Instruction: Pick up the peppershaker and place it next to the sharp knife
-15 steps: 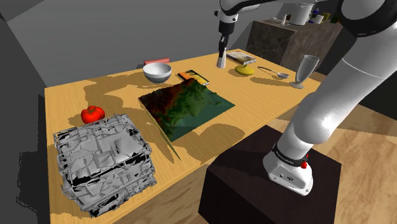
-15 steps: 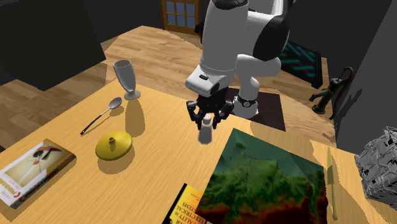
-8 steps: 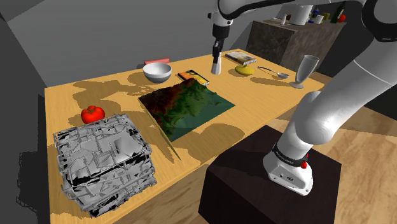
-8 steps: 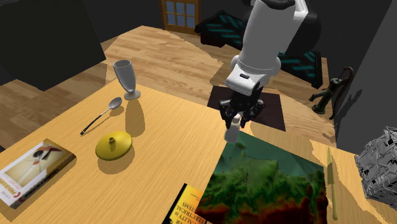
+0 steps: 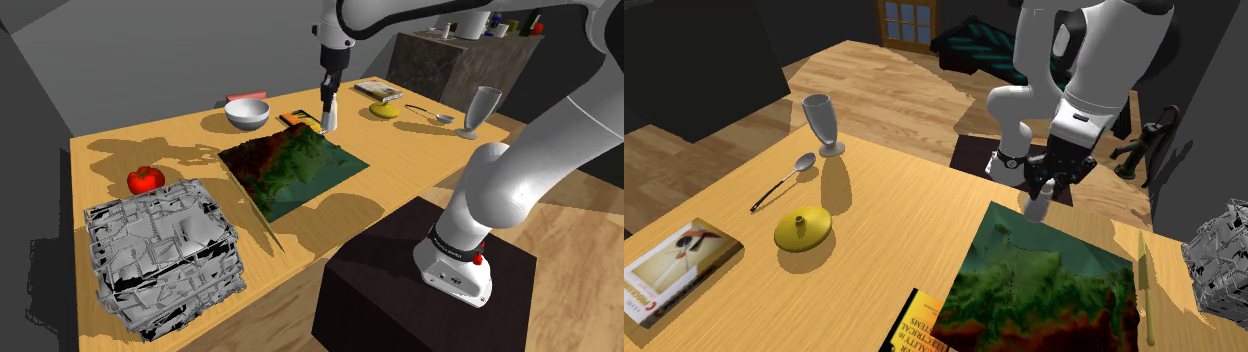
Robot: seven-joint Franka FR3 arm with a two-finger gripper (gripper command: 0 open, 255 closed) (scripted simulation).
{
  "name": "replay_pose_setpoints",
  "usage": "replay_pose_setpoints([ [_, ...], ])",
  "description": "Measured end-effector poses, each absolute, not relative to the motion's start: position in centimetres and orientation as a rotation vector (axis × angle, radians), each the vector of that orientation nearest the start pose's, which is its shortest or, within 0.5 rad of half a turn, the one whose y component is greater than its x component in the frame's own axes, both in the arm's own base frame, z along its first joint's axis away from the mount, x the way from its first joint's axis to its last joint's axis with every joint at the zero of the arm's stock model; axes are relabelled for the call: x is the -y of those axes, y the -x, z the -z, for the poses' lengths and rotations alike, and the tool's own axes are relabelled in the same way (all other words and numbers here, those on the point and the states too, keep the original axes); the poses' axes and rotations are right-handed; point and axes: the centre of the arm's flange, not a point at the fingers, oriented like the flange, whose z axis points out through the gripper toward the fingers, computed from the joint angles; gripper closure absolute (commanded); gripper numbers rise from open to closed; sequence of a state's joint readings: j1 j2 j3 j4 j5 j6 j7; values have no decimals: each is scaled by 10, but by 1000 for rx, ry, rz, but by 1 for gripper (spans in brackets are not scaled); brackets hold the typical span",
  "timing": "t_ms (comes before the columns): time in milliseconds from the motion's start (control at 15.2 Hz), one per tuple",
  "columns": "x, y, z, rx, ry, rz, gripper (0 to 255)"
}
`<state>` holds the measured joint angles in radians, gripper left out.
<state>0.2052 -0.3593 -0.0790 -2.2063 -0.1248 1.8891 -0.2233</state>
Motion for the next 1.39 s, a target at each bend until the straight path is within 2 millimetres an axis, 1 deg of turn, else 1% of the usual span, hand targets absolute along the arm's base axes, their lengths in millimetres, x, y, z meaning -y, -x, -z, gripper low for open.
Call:
replay_pose_setpoints([
  [132, -70, -445, -530, 628, 3173, 60, 255],
  [198, -83, -438, -530, 628, 3173, 60, 255],
  [396, -120, -428, -530, 628, 3173, 60, 255],
  [462, -137, -423, -530, 629, 3173, 60, 255],
  [594, -160, -412, -530, 628, 3173, 60, 255],
  [660, -172, -409, -533, 628, 3173, 60, 255],
  [858, -209, -399, -530, 628, 3173, 61, 255],
  [1122, -263, -385, -531, 628, 3173, 60, 255],
  [1188, -272, -380, -529, 628, 3173, 61, 255],
  [1386, -310, -374, -531, 628, 3173, 61, 255],
])
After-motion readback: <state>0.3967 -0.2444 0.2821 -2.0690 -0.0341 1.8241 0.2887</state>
